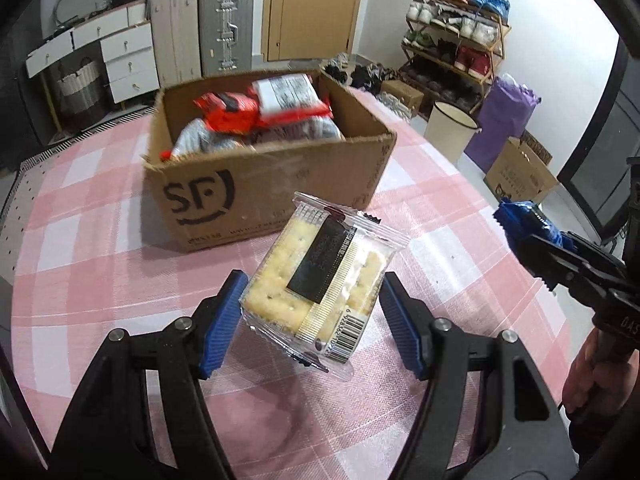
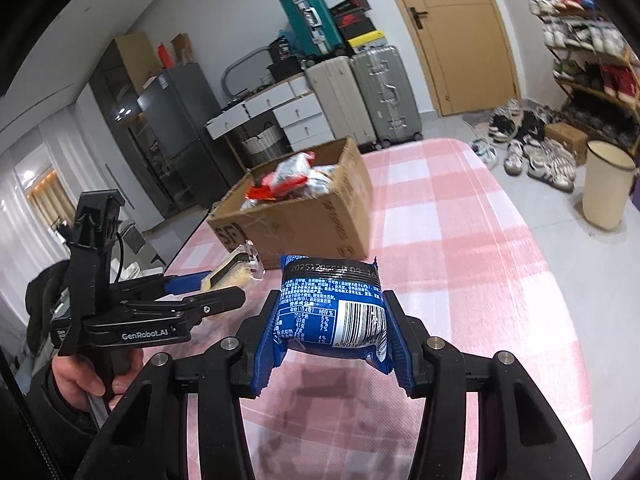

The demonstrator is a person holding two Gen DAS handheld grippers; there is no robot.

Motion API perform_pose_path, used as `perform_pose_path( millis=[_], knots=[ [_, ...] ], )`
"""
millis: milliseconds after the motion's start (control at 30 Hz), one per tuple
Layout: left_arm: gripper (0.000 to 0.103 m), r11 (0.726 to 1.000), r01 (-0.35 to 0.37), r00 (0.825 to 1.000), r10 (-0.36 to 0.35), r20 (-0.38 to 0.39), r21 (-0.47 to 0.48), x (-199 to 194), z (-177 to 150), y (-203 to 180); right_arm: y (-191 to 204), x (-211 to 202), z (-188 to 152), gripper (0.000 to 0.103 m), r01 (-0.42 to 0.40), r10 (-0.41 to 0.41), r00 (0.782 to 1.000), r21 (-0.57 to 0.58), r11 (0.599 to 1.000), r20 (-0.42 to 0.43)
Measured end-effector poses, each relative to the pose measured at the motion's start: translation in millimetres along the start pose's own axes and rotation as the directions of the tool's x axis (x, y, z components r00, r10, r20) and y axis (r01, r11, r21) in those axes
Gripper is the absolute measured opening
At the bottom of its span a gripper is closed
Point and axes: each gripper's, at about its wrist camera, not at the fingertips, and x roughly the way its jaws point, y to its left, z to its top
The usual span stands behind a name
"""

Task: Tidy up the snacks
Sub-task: 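Carry the cracker pack and blue pack over the SF box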

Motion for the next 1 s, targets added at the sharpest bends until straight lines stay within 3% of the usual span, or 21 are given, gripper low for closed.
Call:
perform_pose_path(
  millis=[467, 1000],
  knots=[
    [0.065, 0.995, -0.101, 0.99, 0.103, 0.097, -0.024, -65, 33, 25, 41, 9, 62, 0.049, -0.072, 0.077, 0.996, -0.113, 0.991, 0.041],
    [0.066, 0.994, -0.101, 0.983, 0.104, 0.153, -0.028, -105, 90, 46, 64, 29, 145, 0.049, -0.094, 0.104, 0.994, -0.192, 0.977, 0.042]
  ],
)
